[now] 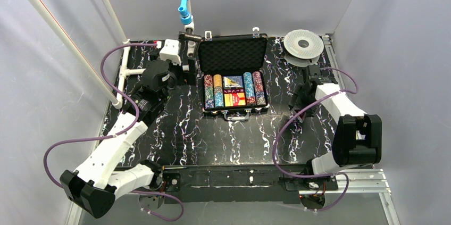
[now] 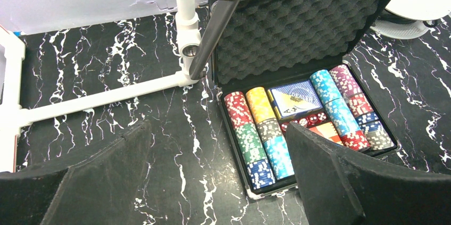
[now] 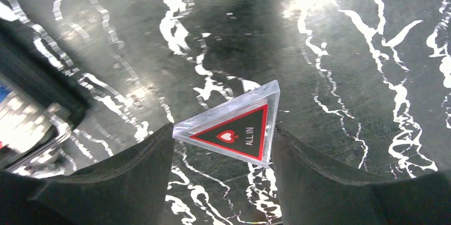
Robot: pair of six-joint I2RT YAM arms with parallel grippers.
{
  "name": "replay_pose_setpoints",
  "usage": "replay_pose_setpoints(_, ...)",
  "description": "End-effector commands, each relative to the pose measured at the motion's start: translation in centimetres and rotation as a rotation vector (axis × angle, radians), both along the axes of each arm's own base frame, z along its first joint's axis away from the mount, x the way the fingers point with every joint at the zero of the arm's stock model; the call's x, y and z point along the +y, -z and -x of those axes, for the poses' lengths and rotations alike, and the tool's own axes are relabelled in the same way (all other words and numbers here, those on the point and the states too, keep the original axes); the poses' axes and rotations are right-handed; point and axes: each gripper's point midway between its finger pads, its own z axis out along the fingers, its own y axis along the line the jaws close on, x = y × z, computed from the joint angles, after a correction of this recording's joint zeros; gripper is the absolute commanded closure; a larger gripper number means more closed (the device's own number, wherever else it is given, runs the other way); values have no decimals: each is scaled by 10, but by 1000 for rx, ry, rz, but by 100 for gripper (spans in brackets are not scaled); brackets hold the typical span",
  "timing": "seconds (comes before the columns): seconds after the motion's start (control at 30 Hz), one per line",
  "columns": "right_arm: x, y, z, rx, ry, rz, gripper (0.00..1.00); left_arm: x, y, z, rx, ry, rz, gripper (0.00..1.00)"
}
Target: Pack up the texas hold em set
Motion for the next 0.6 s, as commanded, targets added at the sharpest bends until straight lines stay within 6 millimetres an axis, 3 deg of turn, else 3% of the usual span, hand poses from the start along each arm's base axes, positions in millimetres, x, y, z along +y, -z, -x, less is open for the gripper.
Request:
replay_pose_setpoints(0.0, 23, -36, -18, -95, -105, 14, 68, -1, -3, 1, -7, 4, 1, 0)
replay_pose_setpoints(0.2, 87, -67, -41, -145, -306, 47, 68, 0, -3, 1, -7, 2, 1, 0)
replay_pose_setpoints(0.57, 208, -78, -66, -134, -592, 110, 67, 1, -3, 0, -9, -8, -6, 0)
